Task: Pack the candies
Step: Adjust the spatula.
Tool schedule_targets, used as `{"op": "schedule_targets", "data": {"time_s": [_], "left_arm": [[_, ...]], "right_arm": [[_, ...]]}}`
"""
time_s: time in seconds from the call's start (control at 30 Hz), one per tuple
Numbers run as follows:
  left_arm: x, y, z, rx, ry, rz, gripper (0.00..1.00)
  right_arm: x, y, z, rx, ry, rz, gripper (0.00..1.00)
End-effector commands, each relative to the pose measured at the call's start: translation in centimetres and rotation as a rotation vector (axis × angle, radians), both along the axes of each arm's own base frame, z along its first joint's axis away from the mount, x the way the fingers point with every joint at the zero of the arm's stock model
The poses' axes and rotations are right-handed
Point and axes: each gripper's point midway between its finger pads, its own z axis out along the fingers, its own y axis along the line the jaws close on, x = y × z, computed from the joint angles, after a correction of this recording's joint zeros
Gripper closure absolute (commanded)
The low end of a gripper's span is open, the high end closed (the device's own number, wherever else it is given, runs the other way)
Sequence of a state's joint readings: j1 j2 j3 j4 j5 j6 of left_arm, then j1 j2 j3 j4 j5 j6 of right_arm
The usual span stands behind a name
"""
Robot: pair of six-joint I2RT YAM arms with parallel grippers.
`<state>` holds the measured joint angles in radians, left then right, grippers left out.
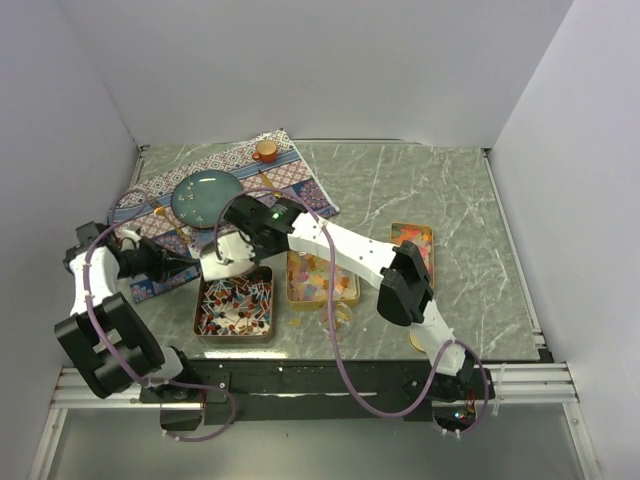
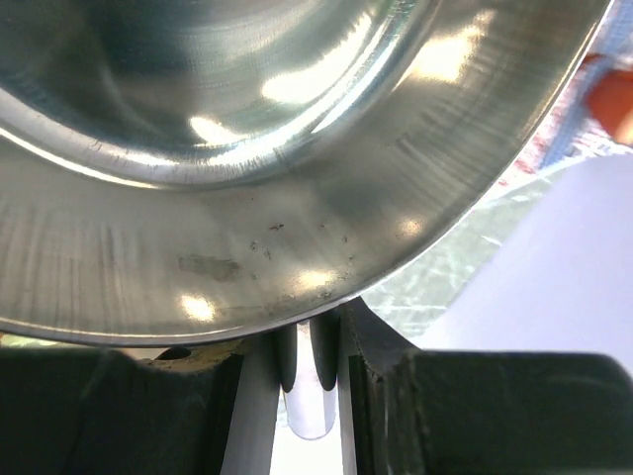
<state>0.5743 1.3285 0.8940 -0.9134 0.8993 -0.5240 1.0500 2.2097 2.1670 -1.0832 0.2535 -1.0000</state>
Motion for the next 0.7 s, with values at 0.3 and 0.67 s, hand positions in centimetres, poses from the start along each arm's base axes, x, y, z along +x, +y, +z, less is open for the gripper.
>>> {"op": "schedule_targets", "data": {"time_s": [0.3, 0.67], "left_arm": [[1.9, -1.5, -0.9, 0.058, -0.031, -0.048, 0.99], [2.0, -1.9, 0.5, 0.055, -0.076, -0.040, 0.99]], "right_arm": [[-2.4, 3.5, 10.1, 0.405, 0.037, 0.021, 1.00], [-3.1, 4.3, 13.6, 0.683, 0.217, -0.097, 1.00]]}}
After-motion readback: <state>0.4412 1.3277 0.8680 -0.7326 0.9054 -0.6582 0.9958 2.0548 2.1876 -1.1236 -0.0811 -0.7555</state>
